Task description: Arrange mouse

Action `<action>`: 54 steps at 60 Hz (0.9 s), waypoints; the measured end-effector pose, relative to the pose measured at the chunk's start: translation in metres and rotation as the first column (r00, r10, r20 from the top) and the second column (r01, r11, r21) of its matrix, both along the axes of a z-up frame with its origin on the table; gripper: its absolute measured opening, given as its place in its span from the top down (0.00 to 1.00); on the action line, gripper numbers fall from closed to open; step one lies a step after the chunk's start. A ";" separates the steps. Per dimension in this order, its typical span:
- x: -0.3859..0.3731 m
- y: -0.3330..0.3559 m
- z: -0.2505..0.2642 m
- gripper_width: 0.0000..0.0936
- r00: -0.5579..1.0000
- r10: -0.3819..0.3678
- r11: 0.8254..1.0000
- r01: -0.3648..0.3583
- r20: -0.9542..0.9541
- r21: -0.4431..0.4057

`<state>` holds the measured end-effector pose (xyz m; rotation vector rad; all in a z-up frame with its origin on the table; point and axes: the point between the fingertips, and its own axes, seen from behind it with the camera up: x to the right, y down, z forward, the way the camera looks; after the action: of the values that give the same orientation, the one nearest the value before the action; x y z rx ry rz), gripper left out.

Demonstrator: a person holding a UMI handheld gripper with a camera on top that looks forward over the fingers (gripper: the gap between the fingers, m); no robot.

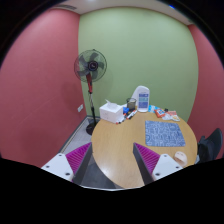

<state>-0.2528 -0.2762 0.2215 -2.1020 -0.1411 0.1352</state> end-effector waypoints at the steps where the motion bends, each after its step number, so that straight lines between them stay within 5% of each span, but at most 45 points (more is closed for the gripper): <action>1: 0.001 -0.002 -0.003 0.11 1.000 -0.002 1.000 0.002 0.001 -0.007; 27: 0.179 -0.063 -0.135 0.11 0.994 -0.086 0.981 0.095 0.061 -0.168; 44: 0.331 -0.008 -0.180 0.11 0.974 -0.184 0.971 0.201 0.136 -0.126; 54: 0.374 0.034 -0.206 0.11 0.975 -0.172 0.973 0.191 0.140 -0.131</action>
<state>0.1212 -0.2419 0.0159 -2.2557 -0.0144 -0.1022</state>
